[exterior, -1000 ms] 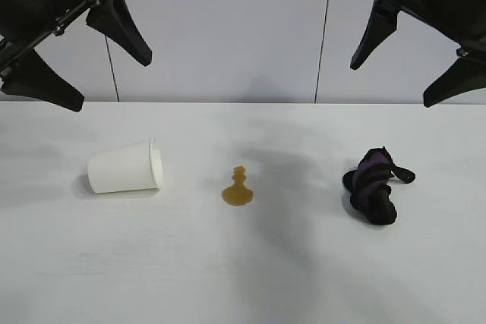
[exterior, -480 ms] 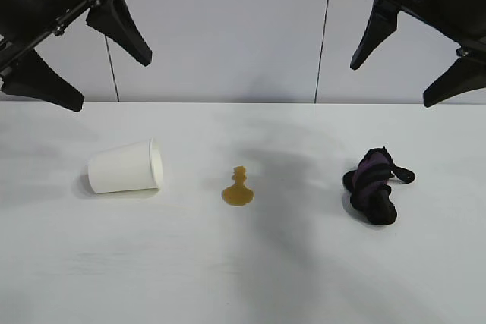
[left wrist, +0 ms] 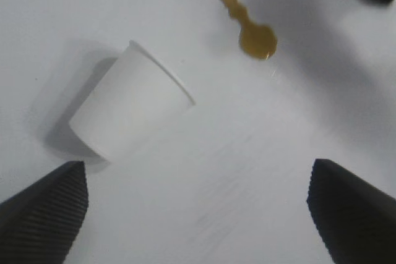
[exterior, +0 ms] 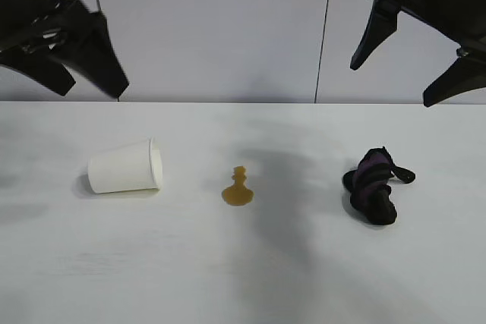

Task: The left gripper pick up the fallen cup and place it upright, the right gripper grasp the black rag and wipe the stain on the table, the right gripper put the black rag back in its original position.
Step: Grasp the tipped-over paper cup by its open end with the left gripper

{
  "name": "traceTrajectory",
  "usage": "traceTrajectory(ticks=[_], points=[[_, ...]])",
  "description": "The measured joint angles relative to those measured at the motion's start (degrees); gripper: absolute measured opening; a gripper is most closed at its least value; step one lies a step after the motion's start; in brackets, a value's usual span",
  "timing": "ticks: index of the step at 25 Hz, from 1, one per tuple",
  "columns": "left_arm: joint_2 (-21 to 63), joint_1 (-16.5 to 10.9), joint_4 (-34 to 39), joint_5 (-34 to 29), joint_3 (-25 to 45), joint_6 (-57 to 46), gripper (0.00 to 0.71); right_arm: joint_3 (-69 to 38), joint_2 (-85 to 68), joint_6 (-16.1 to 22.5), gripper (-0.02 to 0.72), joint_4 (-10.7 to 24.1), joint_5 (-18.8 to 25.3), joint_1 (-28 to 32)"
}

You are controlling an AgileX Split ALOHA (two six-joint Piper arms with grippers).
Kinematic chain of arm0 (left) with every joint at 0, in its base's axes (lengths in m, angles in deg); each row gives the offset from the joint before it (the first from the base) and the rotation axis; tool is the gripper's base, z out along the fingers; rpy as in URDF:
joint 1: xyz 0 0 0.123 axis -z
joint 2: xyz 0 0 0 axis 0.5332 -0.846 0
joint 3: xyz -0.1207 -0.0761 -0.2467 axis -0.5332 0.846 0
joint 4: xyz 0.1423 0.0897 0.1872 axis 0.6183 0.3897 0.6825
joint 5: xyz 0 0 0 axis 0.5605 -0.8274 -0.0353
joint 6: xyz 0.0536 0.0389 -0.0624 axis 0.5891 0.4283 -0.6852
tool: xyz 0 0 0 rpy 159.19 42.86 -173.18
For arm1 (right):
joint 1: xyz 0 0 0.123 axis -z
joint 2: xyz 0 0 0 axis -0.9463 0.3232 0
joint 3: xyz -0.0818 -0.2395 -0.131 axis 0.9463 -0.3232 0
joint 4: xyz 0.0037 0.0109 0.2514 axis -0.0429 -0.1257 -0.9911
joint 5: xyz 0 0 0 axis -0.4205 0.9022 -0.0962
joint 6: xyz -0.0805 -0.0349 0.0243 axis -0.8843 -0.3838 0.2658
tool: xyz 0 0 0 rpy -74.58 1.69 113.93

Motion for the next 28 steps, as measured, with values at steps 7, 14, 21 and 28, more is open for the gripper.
traceTrajectory(ticks=[7,14,21,28], points=[[-5.2,1.8,2.8,7.6,0.0,0.8,0.693,0.0,0.0,-0.7,0.61,0.1,0.0,0.0],[-8.5,1.8,2.4,9.3,-1.6,1.6,0.693,0.0,0.0,-0.7,0.61,0.1,-0.2,0.0],[-12.7,3.3,1.7,10.1,-3.6,2.7,0.693,0.0,0.0,-0.7,0.61,0.1,-0.9,0.0],[-17.1,3.7,1.7,10.5,-4.0,2.9,0.693,0.0,0.0,-0.7,0.61,0.1,-0.9,0.0]])
